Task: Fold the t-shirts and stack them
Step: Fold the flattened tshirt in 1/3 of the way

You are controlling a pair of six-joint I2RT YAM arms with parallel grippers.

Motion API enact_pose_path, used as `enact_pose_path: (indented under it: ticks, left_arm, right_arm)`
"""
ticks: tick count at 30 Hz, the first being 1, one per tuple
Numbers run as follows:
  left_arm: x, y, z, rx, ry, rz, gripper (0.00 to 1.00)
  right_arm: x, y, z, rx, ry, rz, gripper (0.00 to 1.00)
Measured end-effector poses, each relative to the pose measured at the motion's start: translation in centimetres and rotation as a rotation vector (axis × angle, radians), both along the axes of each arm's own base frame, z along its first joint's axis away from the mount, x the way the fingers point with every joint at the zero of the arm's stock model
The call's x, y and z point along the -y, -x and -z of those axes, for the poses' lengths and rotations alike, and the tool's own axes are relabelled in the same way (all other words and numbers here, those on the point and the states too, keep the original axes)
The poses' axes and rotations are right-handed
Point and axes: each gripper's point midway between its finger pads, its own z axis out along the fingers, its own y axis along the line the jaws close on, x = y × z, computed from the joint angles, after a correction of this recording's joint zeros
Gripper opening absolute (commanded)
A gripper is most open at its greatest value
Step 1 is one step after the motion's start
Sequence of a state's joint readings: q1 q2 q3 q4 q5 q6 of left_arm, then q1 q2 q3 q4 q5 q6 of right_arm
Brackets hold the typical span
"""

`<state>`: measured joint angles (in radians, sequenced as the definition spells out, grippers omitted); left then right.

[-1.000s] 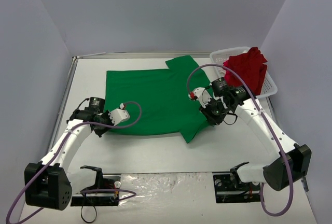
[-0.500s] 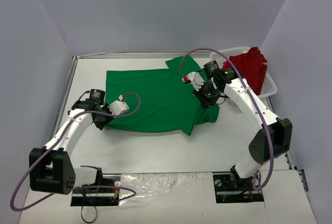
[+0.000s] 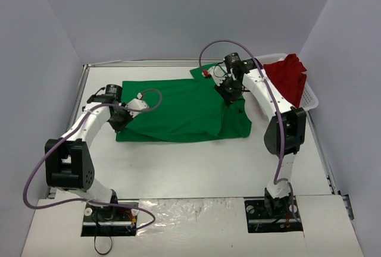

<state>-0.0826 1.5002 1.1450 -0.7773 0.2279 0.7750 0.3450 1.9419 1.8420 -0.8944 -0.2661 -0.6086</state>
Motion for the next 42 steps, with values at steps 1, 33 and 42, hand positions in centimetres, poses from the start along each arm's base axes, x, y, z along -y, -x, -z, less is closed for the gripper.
enact_pose_path:
  ticks: [1, 33, 42]
  left_arm:
    - [0.0, -0.3, 0.3, -0.012, -0.002, -0.001, 0.02]
    - [-1.4, -3.9, 5.8, -0.128, -0.079, -0.047, 0.39]
    - [-1.9, -4.7, 4.0, -0.064, -0.095, -0.096, 0.47]
  right_arm:
    - [0.1, -0.8, 0.7, -0.008, 0.005, 0.005, 0.0]
    - [1.6, -9.8, 8.3, -0.001, 0.087, 0.106, 0.51]
    - [3.2, -9.7, 7.2, 0.076, 0.125, 0.181, 0.55]
